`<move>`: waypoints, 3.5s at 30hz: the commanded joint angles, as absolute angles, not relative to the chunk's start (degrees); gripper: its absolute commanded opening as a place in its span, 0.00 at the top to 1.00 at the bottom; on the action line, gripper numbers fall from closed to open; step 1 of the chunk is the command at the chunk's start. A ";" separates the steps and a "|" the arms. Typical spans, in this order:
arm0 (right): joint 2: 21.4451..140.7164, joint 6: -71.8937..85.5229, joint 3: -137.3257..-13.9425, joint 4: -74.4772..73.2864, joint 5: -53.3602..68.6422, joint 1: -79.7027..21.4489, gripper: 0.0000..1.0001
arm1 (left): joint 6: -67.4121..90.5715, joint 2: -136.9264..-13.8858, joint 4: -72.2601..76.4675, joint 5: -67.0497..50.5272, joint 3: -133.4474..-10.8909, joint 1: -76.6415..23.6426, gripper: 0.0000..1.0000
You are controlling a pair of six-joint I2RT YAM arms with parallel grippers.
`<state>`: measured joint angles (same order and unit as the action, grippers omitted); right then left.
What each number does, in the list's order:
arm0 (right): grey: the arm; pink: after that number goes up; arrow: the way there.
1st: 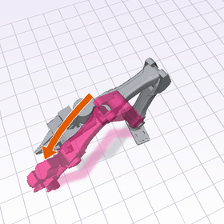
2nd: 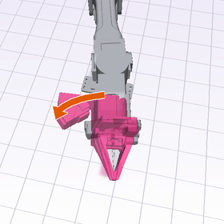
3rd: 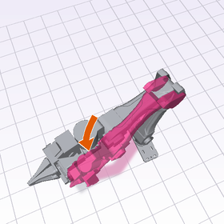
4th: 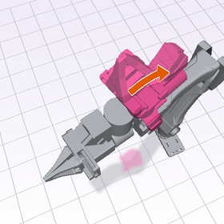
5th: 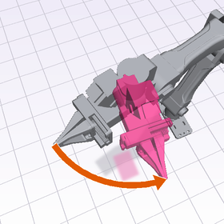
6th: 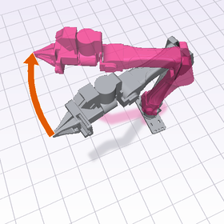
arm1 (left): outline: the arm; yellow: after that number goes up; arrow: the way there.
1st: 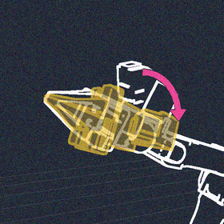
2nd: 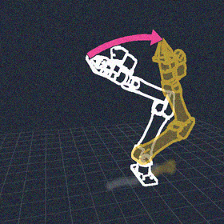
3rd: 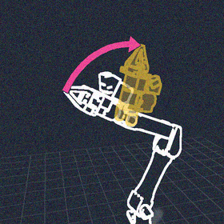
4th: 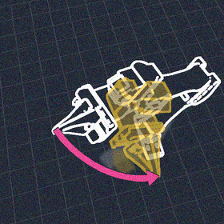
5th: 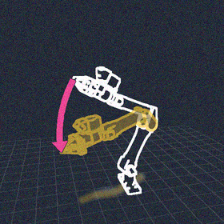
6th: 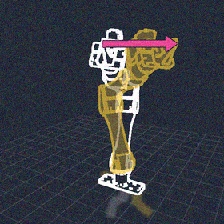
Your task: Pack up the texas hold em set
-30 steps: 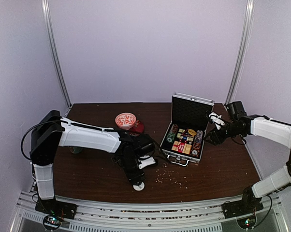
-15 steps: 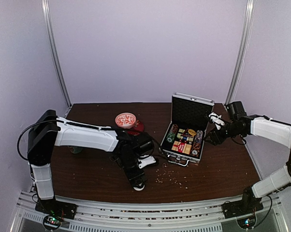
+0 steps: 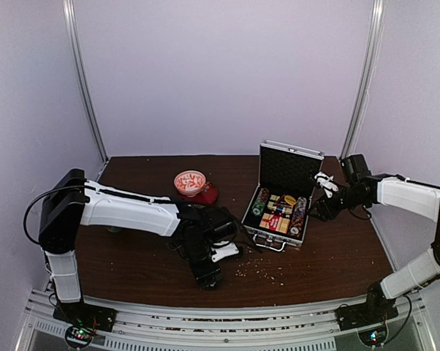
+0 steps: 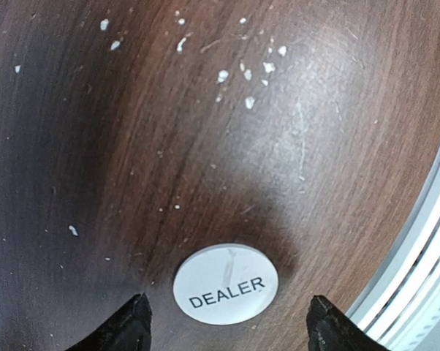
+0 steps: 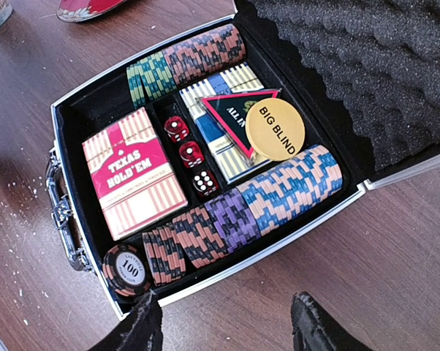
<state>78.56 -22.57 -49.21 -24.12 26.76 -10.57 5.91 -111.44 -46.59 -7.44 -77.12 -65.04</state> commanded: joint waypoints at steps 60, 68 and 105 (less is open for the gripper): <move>78.40 -22.57 -49.48 -25.22 26.79 -10.20 0.40 | 5.83 -139.23 -35.02 -0.29 -128.64 -59.50 0.58; 78.77 -22.52 -49.48 -25.14 26.63 -10.22 0.40 | 5.81 -142.56 -31.12 -5.60 -128.56 -59.15 0.55; 83.89 -26.81 -49.39 -27.60 19.34 -21.09 0.12 | 11.01 -129.95 -20.50 -2.43 -113.24 -58.10 0.31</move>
<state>83.07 -25.78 -49.21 -27.55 21.76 -20.16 9.56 -136.79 -26.57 -3.95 -116.16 -58.33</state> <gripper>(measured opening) 0.882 0.690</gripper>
